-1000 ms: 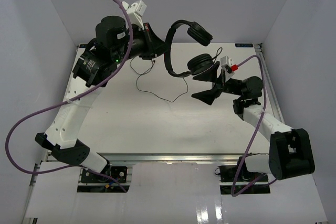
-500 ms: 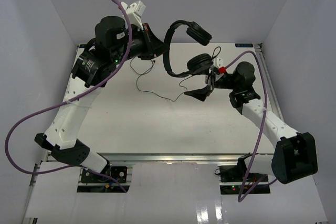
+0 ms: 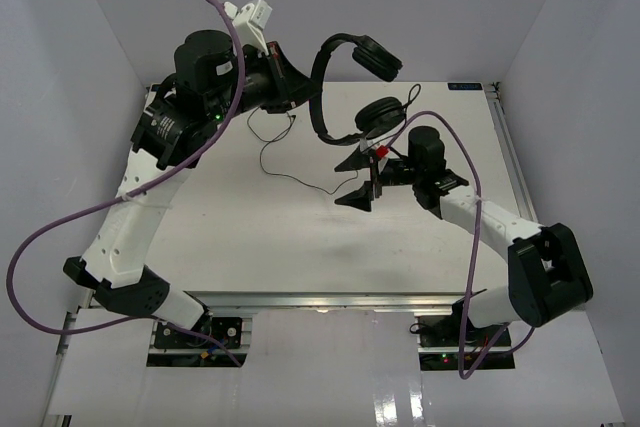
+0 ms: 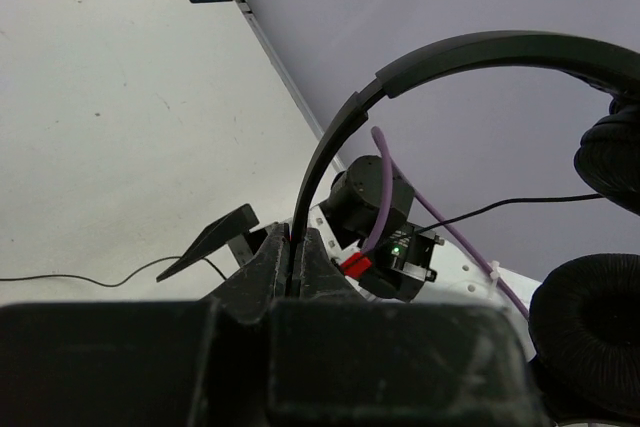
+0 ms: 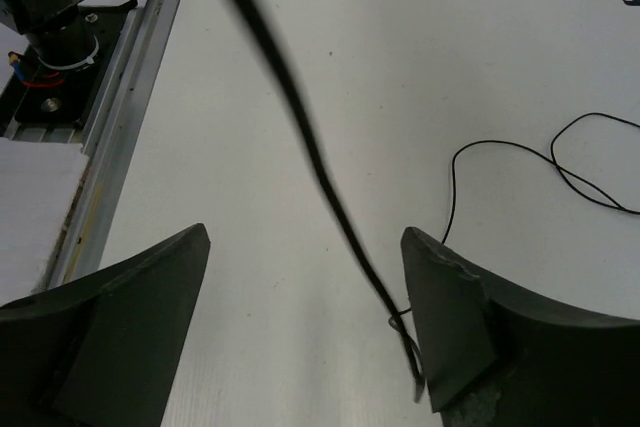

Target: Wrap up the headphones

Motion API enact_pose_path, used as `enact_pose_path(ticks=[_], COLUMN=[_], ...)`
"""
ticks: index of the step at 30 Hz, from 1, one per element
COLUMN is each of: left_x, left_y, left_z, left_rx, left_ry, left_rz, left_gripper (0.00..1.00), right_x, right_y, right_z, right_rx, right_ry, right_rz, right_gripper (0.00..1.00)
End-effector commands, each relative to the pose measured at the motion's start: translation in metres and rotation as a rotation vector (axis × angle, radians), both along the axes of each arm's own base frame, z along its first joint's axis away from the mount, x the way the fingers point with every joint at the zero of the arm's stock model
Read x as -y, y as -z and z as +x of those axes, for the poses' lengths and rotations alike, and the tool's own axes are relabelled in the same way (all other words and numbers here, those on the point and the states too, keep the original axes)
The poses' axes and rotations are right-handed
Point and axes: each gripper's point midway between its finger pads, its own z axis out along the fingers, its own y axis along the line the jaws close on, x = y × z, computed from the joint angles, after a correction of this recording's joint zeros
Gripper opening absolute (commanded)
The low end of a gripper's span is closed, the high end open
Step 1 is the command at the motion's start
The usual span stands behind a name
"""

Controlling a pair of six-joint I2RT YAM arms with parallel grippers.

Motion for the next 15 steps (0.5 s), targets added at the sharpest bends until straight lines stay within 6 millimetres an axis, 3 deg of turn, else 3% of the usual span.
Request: enact_pose_path(ticks=[1,9,15], left_x=[-0.018,-0.033,-0.035], left_y=[-0.059,-0.073,-0.071], left_z=[-0.03,-0.033,-0.035], left_rx=[0.125,0.175,0.173], left_ry=[0.006,-0.049,-0.055], left_rz=[-0.12,-0.13,-0.129], left_gripper=[0.0,0.0,0.0], right_x=[-0.004,0.0,0.0], right_y=[0.004,-0.002,-0.007], right_z=[-0.01,-0.035,-0.034], right_rx=[0.021,0.002,0.008], right_ry=[-0.058,-0.139,-0.139], right_rz=[0.02,0.083,0.08], right_gripper=[0.76,0.57,0.44])
